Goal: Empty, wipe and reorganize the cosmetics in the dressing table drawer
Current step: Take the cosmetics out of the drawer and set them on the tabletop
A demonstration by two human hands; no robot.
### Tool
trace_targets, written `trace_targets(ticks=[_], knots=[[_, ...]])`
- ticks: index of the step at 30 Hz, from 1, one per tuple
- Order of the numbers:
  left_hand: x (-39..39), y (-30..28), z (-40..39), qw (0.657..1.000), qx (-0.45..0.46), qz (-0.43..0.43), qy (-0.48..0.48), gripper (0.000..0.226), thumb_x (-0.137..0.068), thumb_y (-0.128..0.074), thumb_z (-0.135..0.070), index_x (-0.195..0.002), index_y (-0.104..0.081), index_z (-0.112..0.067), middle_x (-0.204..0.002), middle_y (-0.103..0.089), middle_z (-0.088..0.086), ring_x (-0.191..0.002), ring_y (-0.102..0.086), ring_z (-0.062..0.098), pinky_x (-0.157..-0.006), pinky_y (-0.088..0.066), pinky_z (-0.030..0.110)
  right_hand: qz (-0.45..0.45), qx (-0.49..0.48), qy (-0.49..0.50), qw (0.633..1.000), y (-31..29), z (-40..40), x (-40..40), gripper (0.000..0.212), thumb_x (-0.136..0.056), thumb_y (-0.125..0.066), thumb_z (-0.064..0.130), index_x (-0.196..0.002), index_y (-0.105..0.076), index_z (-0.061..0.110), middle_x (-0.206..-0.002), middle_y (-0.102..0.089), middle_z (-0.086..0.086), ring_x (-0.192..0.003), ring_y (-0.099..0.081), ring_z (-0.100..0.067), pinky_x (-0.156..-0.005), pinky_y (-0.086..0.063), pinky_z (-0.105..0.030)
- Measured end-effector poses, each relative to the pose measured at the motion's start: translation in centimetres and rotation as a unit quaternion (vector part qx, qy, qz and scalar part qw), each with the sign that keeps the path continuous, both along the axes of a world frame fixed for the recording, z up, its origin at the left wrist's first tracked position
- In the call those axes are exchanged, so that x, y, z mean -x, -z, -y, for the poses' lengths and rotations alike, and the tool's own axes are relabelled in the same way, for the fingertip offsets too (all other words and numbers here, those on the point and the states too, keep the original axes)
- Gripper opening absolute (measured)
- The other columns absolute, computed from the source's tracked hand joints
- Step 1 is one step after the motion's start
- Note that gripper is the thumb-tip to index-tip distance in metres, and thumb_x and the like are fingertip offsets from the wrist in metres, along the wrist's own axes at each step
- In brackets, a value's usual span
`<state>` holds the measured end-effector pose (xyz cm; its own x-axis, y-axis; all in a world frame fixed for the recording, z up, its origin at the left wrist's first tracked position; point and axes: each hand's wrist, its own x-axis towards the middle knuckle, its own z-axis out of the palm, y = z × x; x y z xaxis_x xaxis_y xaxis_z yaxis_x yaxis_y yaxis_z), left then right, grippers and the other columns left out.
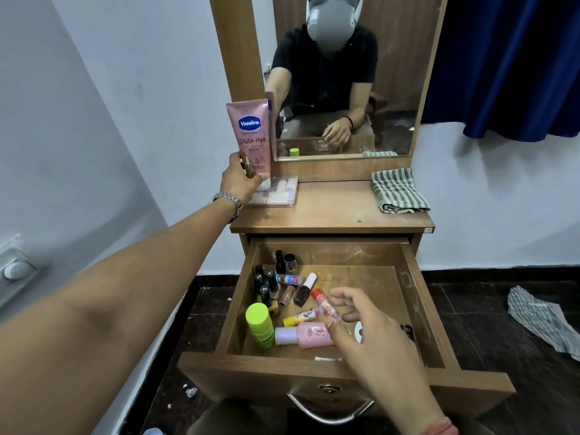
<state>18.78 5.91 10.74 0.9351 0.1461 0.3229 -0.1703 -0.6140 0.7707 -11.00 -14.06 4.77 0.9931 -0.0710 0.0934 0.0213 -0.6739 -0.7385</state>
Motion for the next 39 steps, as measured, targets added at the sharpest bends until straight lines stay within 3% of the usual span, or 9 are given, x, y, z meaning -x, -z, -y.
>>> trace_targets(ticks=[9, 14, 18, 21, 24, 28, 31, 34, 39], knots=[[2.3, 1.2, -0.7, 0.999, 0.008, -0.016, -0.049, 0.080, -0.078, -0.074, -0.031, -0.142, -0.029, -0.018, -0.149, -0.028, 0.004, -0.132, -0.037, 0.022, -0.108, -0.037, 0.042, 0.012, -0.023, 0.023, 0.999, 0.5, 0.0, -0.2, 0.025, -0.087, -0.057, 0.043, -0.109, -0.046, 0.051, -0.102, -0.060, 0.029, -0.095, -0.057, 0.007, -0.073, -0.046, -0.023], [8.7, 1.1, 0.6, 0.999, 0.010, 0.036, 0.019, 0.046, -0.081, -0.070, -0.023, -0.123, -0.051, -0.023, -0.134, -0.043, 0.000, -0.116, -0.049, 0.015, -0.094, -0.047, 0.031, 0.068, -0.211, 0.066, 0.973, 0.5, 0.6, -0.8, 0.025, -0.092, -0.058, 0.020, -0.107, -0.058, 0.040, -0.108, -0.063, 0.023, -0.098, -0.058, 0.009, -0.082, -0.046, -0.018], [15.3, 1.7, 2.9, 0.985, -0.040, 0.027, 0.165, 0.018, -0.083, -0.067, -0.015, -0.100, -0.063, -0.022, -0.110, -0.063, -0.004, -0.099, -0.059, 0.009, -0.089, -0.050, 0.030, 0.128, -0.413, 0.141, 0.891, 0.0, 1.7, -0.9, 0.027, -0.095, -0.050, 0.006, -0.105, -0.061, 0.029, -0.107, -0.070, 0.011, -0.094, -0.065, -0.002, -0.075, -0.052, -0.021], [19.0, 2.6, 5.0, 0.962, -0.103, -0.001, 0.255, 0.015, -0.084, -0.066, -0.014, -0.098, -0.067, -0.020, -0.097, -0.067, -0.008, -0.090, -0.061, 0.005, -0.085, -0.050, 0.026, 0.136, -0.525, 0.185, 0.820, -0.1, 2.5, -0.8, 0.024, -0.098, -0.044, 0.005, -0.109, -0.059, 0.021, -0.112, -0.069, 0.001, -0.089, -0.063, -0.007, -0.068, -0.052, -0.019], [20.9, 3.5, 7.7, 0.917, -0.222, -0.037, 0.330, 0.027, -0.082, -0.069, -0.020, -0.108, -0.064, -0.019, -0.107, -0.064, -0.005, -0.097, -0.059, 0.009, -0.089, -0.048, 0.027, 0.127, -0.570, 0.202, 0.786, -0.2, 2.9, -0.7, 0.022, -0.099, -0.044, 0.007, -0.111, -0.058, 0.020, -0.117, -0.067, -0.005, -0.092, -0.063, -0.009, -0.070, -0.050, -0.020], [21.4, 5.1, 11.1, 0.832, -0.381, -0.089, 0.394, 0.062, -0.077, -0.073, -0.028, -0.132, -0.046, -0.015, -0.129, -0.054, 0.005, -0.116, -0.051, 0.021, -0.093, -0.040, 0.026, 0.131, -0.565, 0.200, 0.790, -0.2, 2.8, -0.6, 0.023, -0.099, -0.043, 0.007, -0.110, -0.058, 0.021, -0.114, -0.067, -0.003, -0.089, -0.063, -0.006, -0.068, -0.050, -0.017], [21.5, 6.3, 12.9, 0.785, -0.435, -0.132, 0.421, 0.060, -0.078, -0.073, -0.027, -0.130, -0.046, -0.014, -0.125, -0.057, 0.009, -0.113, -0.054, 0.027, -0.091, -0.044, 0.031, 0.132, -0.548, 0.195, 0.803, -0.2, 2.7, -0.6, 0.025, -0.098, -0.044, 0.006, -0.108, -0.058, 0.024, -0.113, -0.068, 0.001, -0.090, -0.064, -0.003, -0.072, -0.048, -0.019], [21.8, 6.7, 14.0, 0.775, -0.447, -0.115, 0.431, 0.041, -0.084, -0.066, -0.025, -0.120, -0.053, -0.011, -0.115, -0.061, 0.012, -0.103, -0.058, 0.030, -0.074, -0.039, 0.028, 0.130, -0.545, 0.192, 0.806, -0.3, 2.8, -0.5, 0.025, -0.097, -0.046, 0.007, -0.107, -0.058, 0.026, -0.111, -0.068, 0.003, -0.093, -0.064, -0.005, -0.074, -0.047, -0.021], [21.6, 7.3, 14.6, 0.766, -0.470, -0.079, 0.432, 0.041, -0.083, -0.066, -0.029, -0.116, -0.055, -0.006, -0.111, -0.060, 0.016, -0.099, -0.058, 0.032, -0.080, -0.047, 0.036, 0.124, -0.553, 0.188, 0.802, -0.5, 2.9, -0.5, 0.025, -0.097, -0.046, 0.005, -0.110, -0.058, 0.023, -0.114, -0.067, 0.000, -0.099, -0.062, -0.010, -0.080, -0.049, -0.025]])
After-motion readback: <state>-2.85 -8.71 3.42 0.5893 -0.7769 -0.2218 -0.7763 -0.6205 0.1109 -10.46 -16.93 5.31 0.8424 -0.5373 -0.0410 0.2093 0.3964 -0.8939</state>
